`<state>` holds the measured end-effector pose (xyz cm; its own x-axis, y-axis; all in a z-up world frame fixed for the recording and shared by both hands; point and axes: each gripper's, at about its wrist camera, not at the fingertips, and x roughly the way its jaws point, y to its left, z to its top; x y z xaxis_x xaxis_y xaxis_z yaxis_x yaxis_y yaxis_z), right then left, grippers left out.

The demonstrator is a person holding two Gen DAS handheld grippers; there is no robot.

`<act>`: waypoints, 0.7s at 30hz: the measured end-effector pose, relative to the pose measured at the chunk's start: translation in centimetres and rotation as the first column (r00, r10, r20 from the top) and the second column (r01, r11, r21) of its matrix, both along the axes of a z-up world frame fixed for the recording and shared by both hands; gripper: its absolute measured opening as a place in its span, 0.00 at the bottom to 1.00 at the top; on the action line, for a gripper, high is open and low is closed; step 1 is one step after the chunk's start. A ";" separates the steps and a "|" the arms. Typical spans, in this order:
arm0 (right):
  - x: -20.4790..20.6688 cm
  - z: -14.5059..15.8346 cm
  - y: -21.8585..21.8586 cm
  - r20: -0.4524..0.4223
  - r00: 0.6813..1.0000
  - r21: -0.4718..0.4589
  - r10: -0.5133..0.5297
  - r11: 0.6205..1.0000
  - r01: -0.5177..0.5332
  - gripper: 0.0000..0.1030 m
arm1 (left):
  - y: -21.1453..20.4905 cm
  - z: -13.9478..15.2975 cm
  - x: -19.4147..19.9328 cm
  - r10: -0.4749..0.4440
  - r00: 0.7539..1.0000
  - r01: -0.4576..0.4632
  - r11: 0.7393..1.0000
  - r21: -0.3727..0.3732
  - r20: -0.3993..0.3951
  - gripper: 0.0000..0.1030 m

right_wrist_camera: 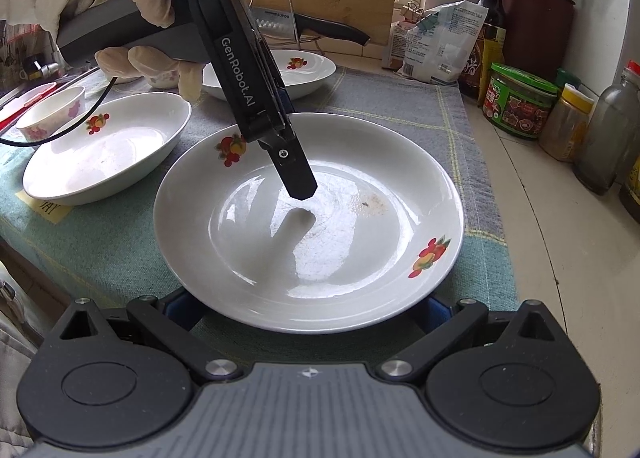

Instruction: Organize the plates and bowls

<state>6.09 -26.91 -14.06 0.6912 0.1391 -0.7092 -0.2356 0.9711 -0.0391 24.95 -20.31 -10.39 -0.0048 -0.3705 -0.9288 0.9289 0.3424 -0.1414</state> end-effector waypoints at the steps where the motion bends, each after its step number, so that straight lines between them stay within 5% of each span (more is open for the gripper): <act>1: 0.0 0.0 0.0 -0.002 1.000 -0.003 -0.001 1.000 0.001 1.00 | 0.0 0.0 0.1 0.001 1.000 -0.001 1.000 0.001 -0.005 0.69; 11: -0.3 0.0 0.1 0.015 1.000 -0.014 0.004 1.000 -0.004 1.00 | -0.1 0.0 1.2 0.006 0.997 -0.006 1.000 -0.006 -0.079 0.68; 21: -0.1 0.2 0.2 0.005 1.000 -0.023 0.001 1.000 -0.001 1.00 | 0.0 0.0 0.7 0.001 0.998 -0.002 1.000 -0.007 -0.057 0.67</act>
<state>5.97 -26.74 -13.88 0.6948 0.1237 -0.7085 -0.2363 0.9697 -0.0624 25.69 -20.31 -10.37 -0.0573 -0.3769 -0.9245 0.9187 0.3425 -0.1965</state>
